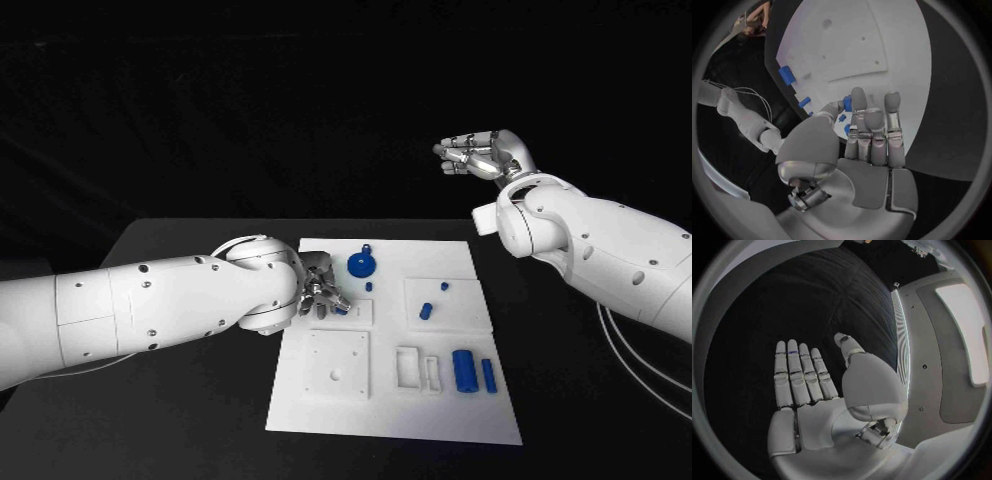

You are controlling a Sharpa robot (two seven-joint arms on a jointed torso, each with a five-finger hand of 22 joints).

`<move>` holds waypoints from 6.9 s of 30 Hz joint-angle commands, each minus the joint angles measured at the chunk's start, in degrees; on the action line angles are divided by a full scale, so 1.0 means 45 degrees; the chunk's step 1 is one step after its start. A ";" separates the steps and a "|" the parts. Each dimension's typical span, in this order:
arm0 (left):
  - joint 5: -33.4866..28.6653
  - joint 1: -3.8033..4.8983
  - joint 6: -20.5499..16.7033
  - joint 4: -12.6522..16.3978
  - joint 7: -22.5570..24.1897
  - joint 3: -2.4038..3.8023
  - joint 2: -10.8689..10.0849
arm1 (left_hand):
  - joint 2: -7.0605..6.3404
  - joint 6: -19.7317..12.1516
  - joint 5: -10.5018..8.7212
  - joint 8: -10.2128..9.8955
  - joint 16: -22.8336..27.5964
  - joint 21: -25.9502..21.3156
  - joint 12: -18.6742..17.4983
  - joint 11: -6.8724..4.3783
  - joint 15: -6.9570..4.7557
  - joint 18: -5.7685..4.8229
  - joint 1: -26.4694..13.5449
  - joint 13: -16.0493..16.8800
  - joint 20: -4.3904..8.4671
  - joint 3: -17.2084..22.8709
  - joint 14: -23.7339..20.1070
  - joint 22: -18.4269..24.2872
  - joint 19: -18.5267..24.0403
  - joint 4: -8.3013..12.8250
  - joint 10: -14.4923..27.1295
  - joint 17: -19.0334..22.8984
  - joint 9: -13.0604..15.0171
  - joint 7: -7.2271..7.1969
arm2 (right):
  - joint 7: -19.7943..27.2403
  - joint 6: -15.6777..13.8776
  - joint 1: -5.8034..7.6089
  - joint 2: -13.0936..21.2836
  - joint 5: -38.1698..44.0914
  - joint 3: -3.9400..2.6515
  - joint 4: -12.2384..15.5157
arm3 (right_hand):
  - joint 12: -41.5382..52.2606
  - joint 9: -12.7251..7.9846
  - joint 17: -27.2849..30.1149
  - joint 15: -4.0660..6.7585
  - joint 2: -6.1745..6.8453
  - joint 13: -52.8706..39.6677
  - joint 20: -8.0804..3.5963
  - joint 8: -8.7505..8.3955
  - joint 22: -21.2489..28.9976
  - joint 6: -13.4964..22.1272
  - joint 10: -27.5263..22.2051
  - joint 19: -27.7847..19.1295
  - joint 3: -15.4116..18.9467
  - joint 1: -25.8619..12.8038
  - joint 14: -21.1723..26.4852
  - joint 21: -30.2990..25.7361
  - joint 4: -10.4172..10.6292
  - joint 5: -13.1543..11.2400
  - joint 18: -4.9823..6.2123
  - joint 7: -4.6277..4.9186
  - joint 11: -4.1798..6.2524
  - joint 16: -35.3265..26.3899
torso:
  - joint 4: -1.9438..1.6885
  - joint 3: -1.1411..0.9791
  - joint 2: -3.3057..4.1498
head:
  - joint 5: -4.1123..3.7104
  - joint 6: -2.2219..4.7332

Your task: Assemble the parts on the task board

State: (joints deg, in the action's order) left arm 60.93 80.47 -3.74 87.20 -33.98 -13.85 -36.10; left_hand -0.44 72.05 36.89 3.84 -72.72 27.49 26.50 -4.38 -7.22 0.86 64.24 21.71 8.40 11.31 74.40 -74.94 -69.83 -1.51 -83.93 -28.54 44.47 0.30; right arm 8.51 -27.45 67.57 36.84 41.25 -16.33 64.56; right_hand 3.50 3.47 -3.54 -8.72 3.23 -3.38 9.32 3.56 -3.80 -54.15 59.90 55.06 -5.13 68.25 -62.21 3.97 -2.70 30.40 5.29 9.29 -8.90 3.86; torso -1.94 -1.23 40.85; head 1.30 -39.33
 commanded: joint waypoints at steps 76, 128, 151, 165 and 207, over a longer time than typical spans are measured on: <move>-0.0013 -0.0117 0.1178 -0.0586 -0.0040 -0.0016 0.0398 | -0.0250 0.0841 -0.1119 0.0102 0.0018 -0.0079 0.0962 -0.0040 -0.0069 -0.0056 -0.0289 -0.0250 -0.0017 0.1578 0.0258 -0.0200 -0.0185 0.1448 -0.0590 -0.0447 0.0633 -0.0480 | 0.0069 0.0239 -0.0173 0.0010 -0.0111 -0.0007 0.0053 | -0.0040 -0.0034 0.0019 -0.0057 -0.0040 0.0017 0.0024 -0.0055 0.0014 0.0398 -0.0210 -0.0240 -0.0372 -0.0331 0.0220 0.0032 -0.0423 0.0853 0.0240 0.0061 -0.0086 -0.0068 | 0.0010 0.0006 0.0002 | -0.0102 -0.0074; -0.1993 -0.0006 0.0557 -0.1258 0.0085 0.1388 -0.0063 | -0.1903 0.0275 -0.6724 0.0049 0.0381 -0.0894 0.0295 0.0063 0.0052 -0.0145 -0.0156 -0.0198 -0.0077 -0.1077 0.0122 -0.0202 -0.0419 -0.3093 -0.0490 -0.0120 -0.1646 -0.0173 | 0.0150 0.0635 -0.0356 0.0048 -0.0155 -0.0005 -0.0071 | -0.0042 -0.0045 0.0019 -0.0138 -0.0057 0.0018 0.0110 -0.0064 0.0013 0.0771 -0.0335 -0.0502 -0.0018 -0.0125 0.0462 0.0033 -0.1131 0.0693 0.0247 0.0127 -0.0136 -0.0067 | 0.0002 0.0005 -0.0008 | -0.0139 0.0091; -0.2347 0.0504 0.2091 -0.5372 0.0939 0.1589 0.1272 | -0.1094 -0.0986 -0.6174 0.0019 0.0588 -0.1543 -0.0193 0.0290 0.0267 -0.0062 0.0200 -0.0229 -0.0282 -0.1410 -0.0123 -0.0225 -0.0428 -0.1864 -0.0320 0.0109 -0.4453 0.0326 | 0.0145 0.0633 -0.0356 0.0033 -0.0155 -0.0005 -0.0016 | -0.0040 -0.0046 0.0019 -0.0137 -0.0110 0.0017 0.0108 -0.0066 0.0012 0.0756 -0.0327 -0.0495 -0.0014 -0.0154 0.0457 0.0038 -0.1172 0.0704 0.0247 0.0125 -0.0134 -0.0067 | 0.0048 0.0032 0.0145 | -0.0071 0.0346; -0.2474 0.0501 0.3480 -0.6800 0.1153 0.1586 0.2069 | -0.1105 -0.1204 -0.6255 0.0060 0.0506 -0.1566 -0.0100 0.0359 0.0332 -0.0022 0.0118 -0.0168 -0.0352 -0.1417 -0.0280 -0.0236 -0.0352 -0.1888 -0.0147 0.0144 -0.5321 0.0433 | 0.0145 0.0612 -0.0356 0.0000 -0.0155 -0.0007 0.0075 | -0.0040 -0.0047 0.0020 -0.0140 -0.0119 0.0018 0.0110 -0.0067 0.0012 0.0762 -0.0335 -0.0504 -0.0028 -0.0190 0.0468 0.0036 -0.1206 0.0701 0.0245 0.0124 -0.0136 -0.0068 | 0.0132 0.0033 0.0374 | -0.0031 0.0469; -0.2365 0.0296 0.4155 -0.7949 0.1580 0.1576 0.2745 | 0.0098 -0.1038 -0.6064 0.0070 0.0374 -0.1528 0.0025 0.0329 0.0312 -0.0033 0.0174 -0.0139 -0.0333 -0.2141 -0.0338 -0.0232 -0.0335 -0.0752 -0.0059 0.0246 -0.5504 0.0367 | 0.0186 0.0608 -0.0356 -0.0133 -0.0181 -0.0008 0.0054 | -0.0040 -0.0047 0.0020 -0.0136 -0.0120 0.0018 0.0112 -0.0068 0.0012 0.0763 -0.0331 -0.0506 -0.0069 -0.0203 0.0468 0.0038 -0.1200 0.0741 0.0246 0.0125 -0.0135 -0.0067 | 0.0122 0.0026 0.0407 | -0.0111 0.0407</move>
State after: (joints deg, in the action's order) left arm 50.08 81.87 13.83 51.50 -27.72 -6.79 -23.98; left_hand -0.51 67.10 9.31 3.95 -70.78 20.61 26.27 -3.17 -5.93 0.87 65.20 21.01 7.26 1.63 73.28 -74.92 -71.36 -5.19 -83.92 -27.51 19.78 1.97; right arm 8.58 -25.32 65.98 36.33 40.40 -16.34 64.74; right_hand 3.50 3.32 -3.53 -9.30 3.32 -3.39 9.93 3.59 -3.80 -50.99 58.87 53.22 -5.32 67.42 -60.39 3.97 -8.07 33.74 5.29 9.79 -9.51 3.87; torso -1.34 -1.12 42.64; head 0.81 -37.52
